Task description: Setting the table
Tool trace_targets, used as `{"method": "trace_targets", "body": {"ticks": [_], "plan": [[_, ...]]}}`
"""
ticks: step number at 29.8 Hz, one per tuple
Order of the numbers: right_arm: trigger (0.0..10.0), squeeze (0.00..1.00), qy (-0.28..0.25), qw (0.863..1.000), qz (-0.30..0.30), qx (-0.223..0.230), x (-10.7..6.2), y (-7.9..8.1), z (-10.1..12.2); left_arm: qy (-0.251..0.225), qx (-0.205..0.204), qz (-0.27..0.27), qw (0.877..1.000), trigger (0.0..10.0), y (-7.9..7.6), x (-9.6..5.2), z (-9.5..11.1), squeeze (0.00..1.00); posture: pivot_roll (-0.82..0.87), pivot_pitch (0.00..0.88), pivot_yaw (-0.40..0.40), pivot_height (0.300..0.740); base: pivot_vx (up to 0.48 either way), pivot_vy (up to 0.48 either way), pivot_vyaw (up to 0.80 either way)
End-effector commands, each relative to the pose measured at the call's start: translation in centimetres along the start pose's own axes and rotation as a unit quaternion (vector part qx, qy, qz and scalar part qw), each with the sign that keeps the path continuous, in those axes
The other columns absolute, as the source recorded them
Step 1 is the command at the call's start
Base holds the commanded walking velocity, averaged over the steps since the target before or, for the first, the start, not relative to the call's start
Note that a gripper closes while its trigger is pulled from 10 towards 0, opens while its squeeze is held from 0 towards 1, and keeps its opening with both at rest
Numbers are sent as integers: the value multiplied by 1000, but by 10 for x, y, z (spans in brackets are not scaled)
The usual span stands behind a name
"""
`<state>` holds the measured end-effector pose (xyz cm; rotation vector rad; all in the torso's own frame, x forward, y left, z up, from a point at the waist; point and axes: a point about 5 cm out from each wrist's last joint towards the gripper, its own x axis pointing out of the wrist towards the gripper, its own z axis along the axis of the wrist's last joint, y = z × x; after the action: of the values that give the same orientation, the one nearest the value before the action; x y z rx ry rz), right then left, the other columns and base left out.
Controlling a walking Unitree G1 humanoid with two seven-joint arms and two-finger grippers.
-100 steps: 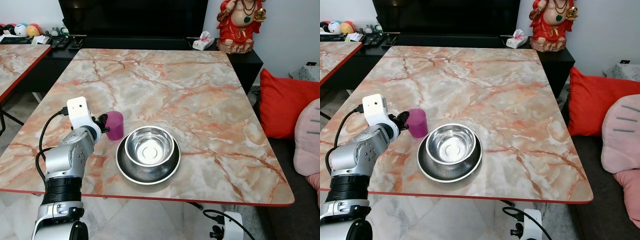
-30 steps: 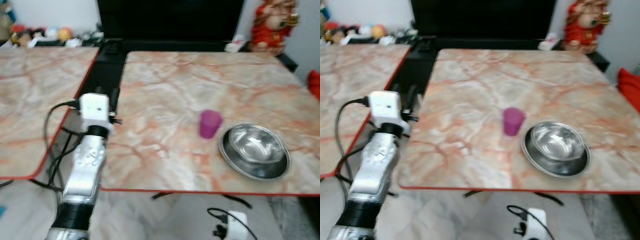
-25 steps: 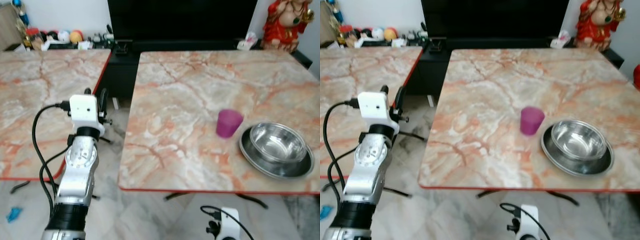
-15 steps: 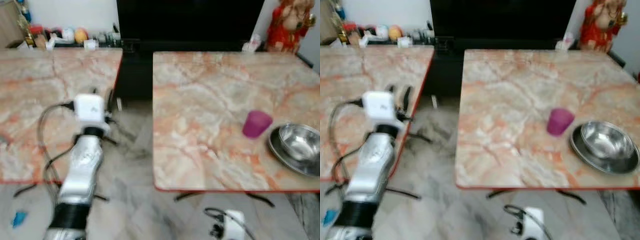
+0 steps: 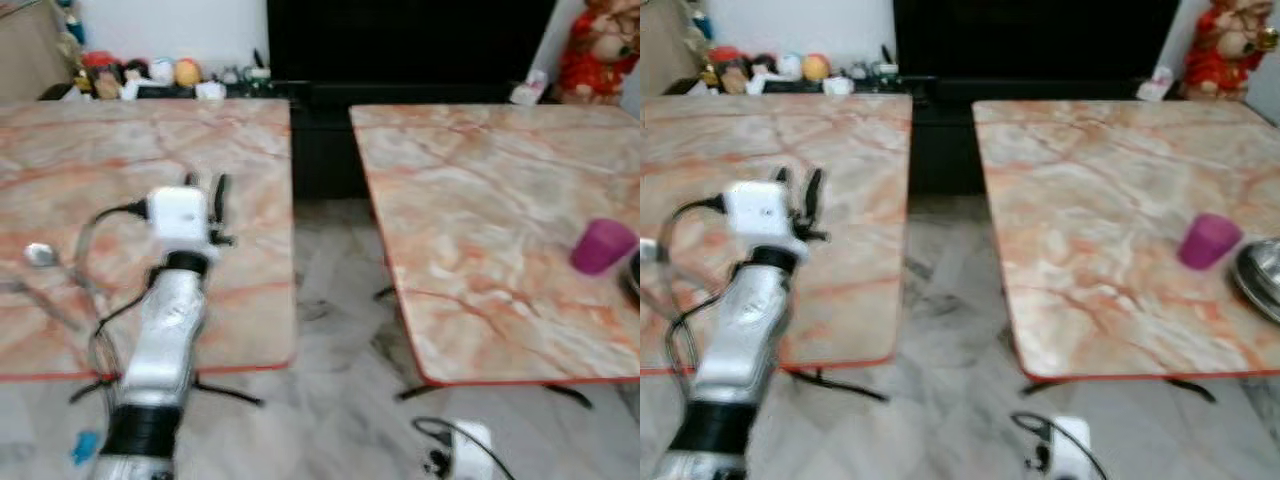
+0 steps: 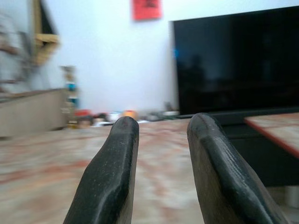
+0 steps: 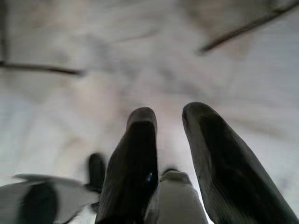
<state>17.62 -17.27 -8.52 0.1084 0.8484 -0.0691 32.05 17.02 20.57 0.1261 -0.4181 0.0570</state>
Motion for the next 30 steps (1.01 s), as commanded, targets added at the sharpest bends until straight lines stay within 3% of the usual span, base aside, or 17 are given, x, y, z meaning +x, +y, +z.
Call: {"method": "trace_targets", "body": {"ticks": [1,21,30], "plan": [[10000,0,3,1000,-13,-1,-2,-11,-2,-5,-7,-13,1000,10000,-9,1,3,0,66,0,-5,736,0,292,587],[10000,0,1,1000,-9,2,-1,-10,-1,-12,-2,-13,1000,10000,-9,2,5,0,70,0,-5,736,0,15,784],[10000,0,5,1000,-19,6,-2,-11,-2,16,-4,-16,1000,10000,-6,-6,-8,0,70,0,-6,736,0,0,128]]}}
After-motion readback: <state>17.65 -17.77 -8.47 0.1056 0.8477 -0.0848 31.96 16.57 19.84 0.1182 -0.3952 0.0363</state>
